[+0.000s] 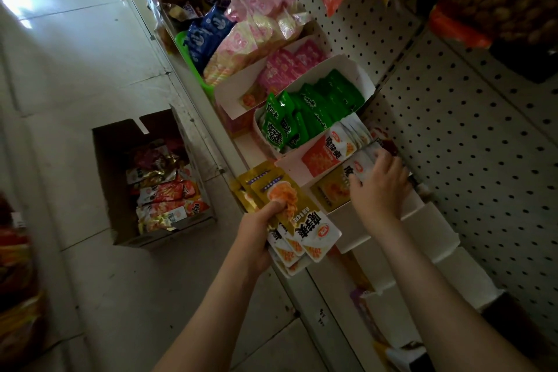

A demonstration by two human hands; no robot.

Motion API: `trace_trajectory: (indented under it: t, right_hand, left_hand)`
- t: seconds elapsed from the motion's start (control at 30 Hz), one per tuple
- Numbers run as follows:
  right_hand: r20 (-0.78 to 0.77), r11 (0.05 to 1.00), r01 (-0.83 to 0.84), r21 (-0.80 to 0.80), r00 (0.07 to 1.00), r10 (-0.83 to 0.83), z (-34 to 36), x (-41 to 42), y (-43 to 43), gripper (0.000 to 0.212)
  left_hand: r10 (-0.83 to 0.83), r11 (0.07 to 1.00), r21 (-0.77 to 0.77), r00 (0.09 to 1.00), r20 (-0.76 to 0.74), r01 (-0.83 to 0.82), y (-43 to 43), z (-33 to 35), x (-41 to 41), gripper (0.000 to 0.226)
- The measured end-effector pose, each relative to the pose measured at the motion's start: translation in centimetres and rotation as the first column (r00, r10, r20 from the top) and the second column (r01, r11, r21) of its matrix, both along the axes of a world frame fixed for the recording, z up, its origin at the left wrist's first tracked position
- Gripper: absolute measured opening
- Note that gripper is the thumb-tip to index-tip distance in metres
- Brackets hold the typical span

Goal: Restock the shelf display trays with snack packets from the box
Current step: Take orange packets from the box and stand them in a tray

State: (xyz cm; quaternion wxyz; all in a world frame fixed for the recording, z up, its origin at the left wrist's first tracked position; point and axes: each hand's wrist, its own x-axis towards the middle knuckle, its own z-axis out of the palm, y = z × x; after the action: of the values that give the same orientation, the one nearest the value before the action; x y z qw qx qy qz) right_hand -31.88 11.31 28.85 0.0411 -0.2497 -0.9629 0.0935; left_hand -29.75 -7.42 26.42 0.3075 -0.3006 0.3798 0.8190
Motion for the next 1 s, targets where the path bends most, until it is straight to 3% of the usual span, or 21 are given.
trace_trajectory:
  t: [0.07,0.13,0.17,0.3,0.37,0.47,0.53,0.63,0.8,1.0]
  right_hand:
    - [-0.097,0.932,-0.033,-0.362,0.995,-0.003,1.0,1.2,-0.9,0.04]
    - [-0.05,0.722,-0.006,-0.692,0.998,-0.039,2.0,3.2,-2.2,0.034]
    - [0.005,0.619,0.036,-0.784,0.999,-0.052,2.0,4.2,-2.8,0.038]
    - [0.209,0.157,0.231,-0.96,0.967,-0.147,0.6,6.6,-4.5,0.059]
    - [0.213,-0.068,0.204,-0.977,0.963,-0.162,0.0,6.9,-5.6,0.05]
    - [0.145,-0.258,0.088,-0.962,0.967,-0.21,0.2,6.9,-7.0,0.038]
    - [0.136,-0.315,0.048,-0.948,0.955,-0.264,0.2,6.6,-7.3,0.033]
    - [0.146,-0.323,0.037,-0.946,0.936,-0.322,0.2,6.6,-7.2,0.026]
    - [0.177,-0.386,0.027,-0.922,0.917,-0.359,0.0,6.8,-6.9,0.038]
    - [0.192,-0.331,0.053,-0.942,0.894,-0.404,-0.1,6.9,-6.9,0.031]
  left_hand:
    - [0.026,1.0,0.012,1.0,0.001,-0.026,0.0,0.1,0.1,0.026]
    - [0.057,0.998,0.027,0.998,-0.004,-0.057,0.2,0.4,0.1,0.029]
    - [0.072,0.997,0.037,0.997,-0.009,-0.071,0.3,0.4,0.1,0.029]
    - [0.099,0.992,0.088,0.994,-0.053,-0.094,0.5,1.0,-0.1,0.027]
    - [0.067,0.989,0.136,0.994,-0.081,-0.056,0.6,1.3,0.0,0.035]
    - [0.04,0.979,0.202,0.994,-0.098,-0.019,0.7,1.6,0.3,0.034]
    - [0.061,0.974,0.221,0.995,-0.079,-0.042,0.6,1.5,0.2,0.035]
    - [0.002,0.996,0.094,0.995,-0.099,0.008,0.5,1.3,0.0,0.03]
    - [0.032,0.999,-0.004,0.988,-0.154,-0.033,0.7,1.0,0.3,0.033]
    - [0.063,0.997,-0.027,0.987,-0.151,-0.068,0.8,0.6,0.3,0.031]
